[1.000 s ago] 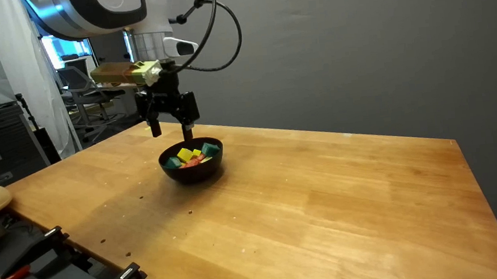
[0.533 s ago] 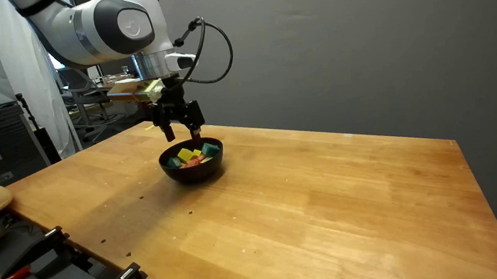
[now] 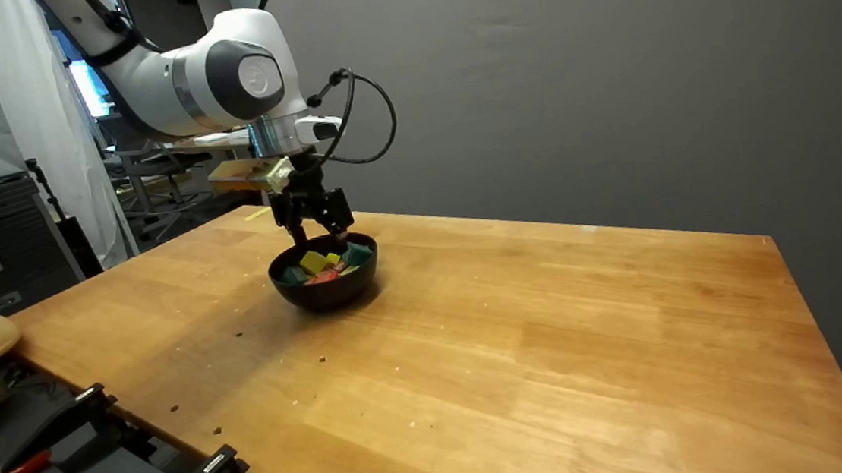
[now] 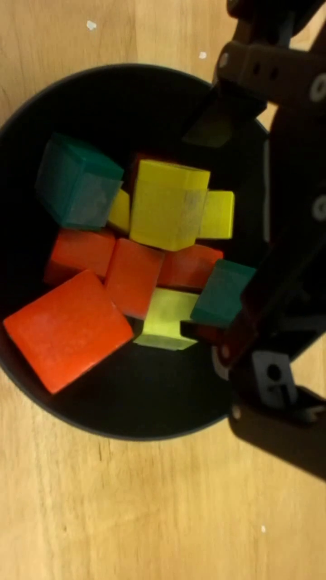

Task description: Remove the objects from the bowl and put them on the table

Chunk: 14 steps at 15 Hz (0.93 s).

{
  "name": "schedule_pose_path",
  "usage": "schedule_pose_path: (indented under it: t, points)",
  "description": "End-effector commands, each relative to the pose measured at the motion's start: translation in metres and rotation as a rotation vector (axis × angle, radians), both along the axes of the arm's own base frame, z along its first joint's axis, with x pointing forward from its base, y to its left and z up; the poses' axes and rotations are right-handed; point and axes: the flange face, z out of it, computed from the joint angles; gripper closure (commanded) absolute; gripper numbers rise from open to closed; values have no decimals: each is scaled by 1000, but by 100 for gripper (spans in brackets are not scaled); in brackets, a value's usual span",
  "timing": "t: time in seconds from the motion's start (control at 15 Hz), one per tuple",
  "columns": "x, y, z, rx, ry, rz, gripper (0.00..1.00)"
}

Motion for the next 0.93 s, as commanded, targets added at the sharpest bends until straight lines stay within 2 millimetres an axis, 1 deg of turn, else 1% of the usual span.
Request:
schedule_pose_path:
  t: [0.0, 0.07, 0.2, 0.27, 0.47, 0.53, 0.6, 0.67, 0.87]
  points:
    - [22, -5, -23, 0, 38, -40, 12]
    - [23, -6, -31, 9, 57, -47, 20]
    - [24, -4, -40, 27, 89, -60, 40]
    - [25, -2, -34, 39, 99, -63, 39]
    - [21, -2, -23, 53, 113, -62, 33]
    - [19, -4, -19, 61, 115, -63, 34]
    - [16, -5, -16, 70, 120, -61, 32]
    - [12, -7, -13, 77, 121, -59, 33]
    - [5, -14, -3, 120, 131, -59, 27]
